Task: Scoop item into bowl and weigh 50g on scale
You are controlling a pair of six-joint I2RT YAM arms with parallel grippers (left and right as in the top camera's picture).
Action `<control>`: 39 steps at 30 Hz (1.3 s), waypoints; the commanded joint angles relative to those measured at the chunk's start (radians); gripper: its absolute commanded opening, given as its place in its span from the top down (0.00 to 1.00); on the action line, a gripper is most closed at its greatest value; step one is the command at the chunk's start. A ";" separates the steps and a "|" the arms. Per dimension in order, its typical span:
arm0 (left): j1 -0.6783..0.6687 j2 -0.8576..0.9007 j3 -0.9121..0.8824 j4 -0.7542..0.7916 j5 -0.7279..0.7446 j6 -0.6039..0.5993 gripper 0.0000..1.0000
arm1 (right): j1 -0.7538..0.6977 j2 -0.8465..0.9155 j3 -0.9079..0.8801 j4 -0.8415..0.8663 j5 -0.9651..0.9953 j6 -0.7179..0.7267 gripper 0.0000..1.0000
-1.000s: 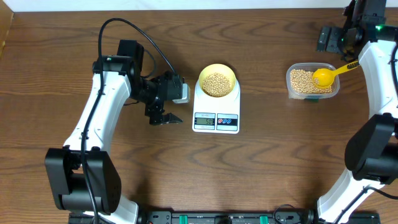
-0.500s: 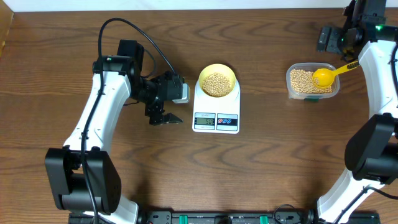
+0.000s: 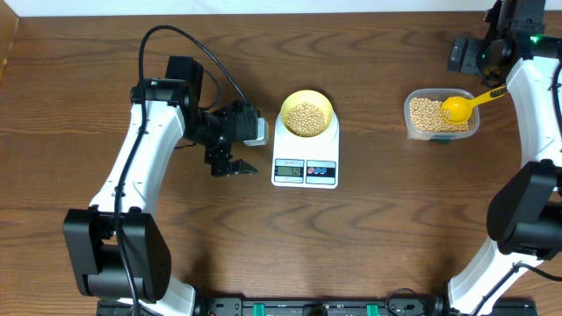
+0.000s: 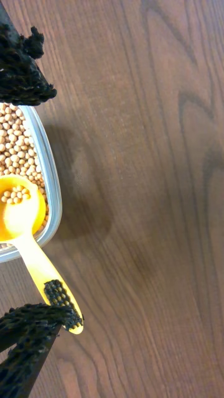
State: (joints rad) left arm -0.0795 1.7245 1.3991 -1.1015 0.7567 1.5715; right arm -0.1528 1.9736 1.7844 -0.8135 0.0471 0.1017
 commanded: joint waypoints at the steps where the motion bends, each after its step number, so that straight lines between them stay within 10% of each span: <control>1: 0.001 0.000 -0.008 -0.007 0.005 0.010 0.03 | -0.003 -0.024 -0.006 0.001 -0.005 -0.006 0.01; 39: 0.001 0.000 -0.008 -0.007 -0.018 0.010 0.03 | -0.003 -0.024 -0.006 0.001 -0.005 -0.006 0.01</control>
State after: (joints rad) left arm -0.0795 1.7245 1.3991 -1.1015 0.7444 1.5715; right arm -0.1528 1.9736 1.7844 -0.8135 0.0471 0.1017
